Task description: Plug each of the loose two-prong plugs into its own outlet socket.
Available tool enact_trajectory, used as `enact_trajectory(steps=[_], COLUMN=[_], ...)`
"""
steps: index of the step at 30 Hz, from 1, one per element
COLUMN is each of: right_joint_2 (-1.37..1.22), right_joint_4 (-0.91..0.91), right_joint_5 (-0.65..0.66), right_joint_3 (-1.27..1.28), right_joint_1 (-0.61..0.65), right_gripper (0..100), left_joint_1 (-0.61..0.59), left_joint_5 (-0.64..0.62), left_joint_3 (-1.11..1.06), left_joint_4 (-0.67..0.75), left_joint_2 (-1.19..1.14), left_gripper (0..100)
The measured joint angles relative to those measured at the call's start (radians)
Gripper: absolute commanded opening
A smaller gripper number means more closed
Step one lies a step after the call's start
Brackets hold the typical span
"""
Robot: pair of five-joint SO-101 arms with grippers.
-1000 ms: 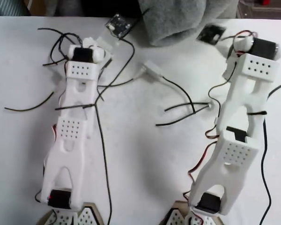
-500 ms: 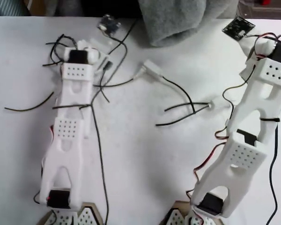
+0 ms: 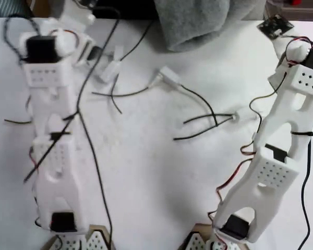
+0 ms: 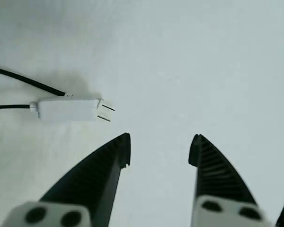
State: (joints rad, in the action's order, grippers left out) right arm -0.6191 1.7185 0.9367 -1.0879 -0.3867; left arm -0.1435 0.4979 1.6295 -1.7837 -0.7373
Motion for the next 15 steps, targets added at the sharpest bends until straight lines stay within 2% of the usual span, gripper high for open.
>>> enact_trajectory(steps=[7,10,15], right_joint_2=[0.0,0.0,0.0], right_joint_4=[0.0,0.0,0.0], right_joint_5=[-0.163,-0.212,-0.333], right_joint_3=[0.0,0.0,0.0], right_joint_1=[-0.003,-0.011,-0.015], right_gripper=[20.8,20.8,20.8], left_joint_1=[-0.101,-0.129,-0.135], left_joint_5=[0.0,0.0,0.0], left_joint_3=[-0.063,-0.218,-0.601], left_joint_4=[-0.006,-0.006,-0.006], left_joint_2=[0.21,0.342,0.632], left_gripper=[28,28,27])
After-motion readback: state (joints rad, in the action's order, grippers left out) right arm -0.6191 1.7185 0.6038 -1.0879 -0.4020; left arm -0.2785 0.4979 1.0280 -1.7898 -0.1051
